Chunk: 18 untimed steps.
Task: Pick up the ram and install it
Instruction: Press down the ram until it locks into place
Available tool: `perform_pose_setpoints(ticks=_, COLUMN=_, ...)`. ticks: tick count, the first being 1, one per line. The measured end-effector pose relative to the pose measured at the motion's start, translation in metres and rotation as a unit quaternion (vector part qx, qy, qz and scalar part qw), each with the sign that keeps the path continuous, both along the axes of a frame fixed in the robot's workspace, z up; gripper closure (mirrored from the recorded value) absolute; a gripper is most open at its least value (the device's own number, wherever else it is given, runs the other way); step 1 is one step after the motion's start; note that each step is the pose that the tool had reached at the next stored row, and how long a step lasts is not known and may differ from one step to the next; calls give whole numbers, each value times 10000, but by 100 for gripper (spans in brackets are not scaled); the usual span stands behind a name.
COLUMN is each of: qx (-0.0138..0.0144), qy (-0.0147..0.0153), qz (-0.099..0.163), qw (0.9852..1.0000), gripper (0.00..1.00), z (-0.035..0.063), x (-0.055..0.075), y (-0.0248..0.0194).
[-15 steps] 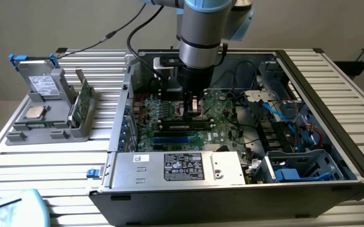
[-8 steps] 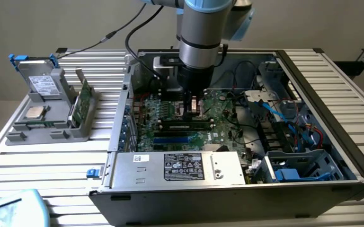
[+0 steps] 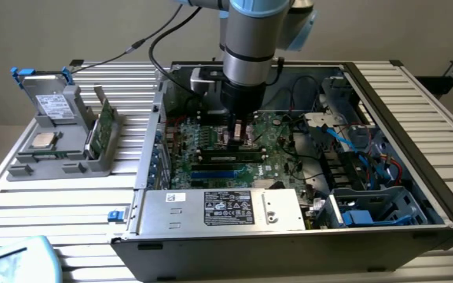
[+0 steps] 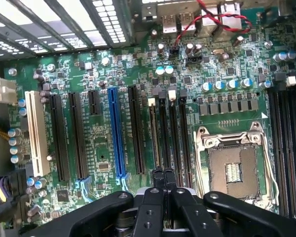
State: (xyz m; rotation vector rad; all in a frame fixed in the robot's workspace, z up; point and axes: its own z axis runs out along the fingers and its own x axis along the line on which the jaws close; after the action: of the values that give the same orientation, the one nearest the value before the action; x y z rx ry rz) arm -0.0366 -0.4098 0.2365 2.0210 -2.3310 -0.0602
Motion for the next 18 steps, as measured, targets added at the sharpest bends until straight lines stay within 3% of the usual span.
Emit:
perform_pose_setpoints(ticks=4, qx=0, qy=0, qz=-336, qw=9994, gripper=89, z=-4, x=0, y=0)
perform_pose_setpoints(ticks=9, qx=0, qy=0, qz=-753, qw=9972, gripper=89, z=-7, x=0, y=0)
perform_pose_setpoints(ticks=13, qx=0, qy=0, qz=-1106, qw=9939, gripper=89, z=-10, x=0, y=0)
perform_pose_setpoints(ticks=18, qx=0, qy=0, qz=-1546, qw=9880, gripper=89, z=-13, x=0, y=0)
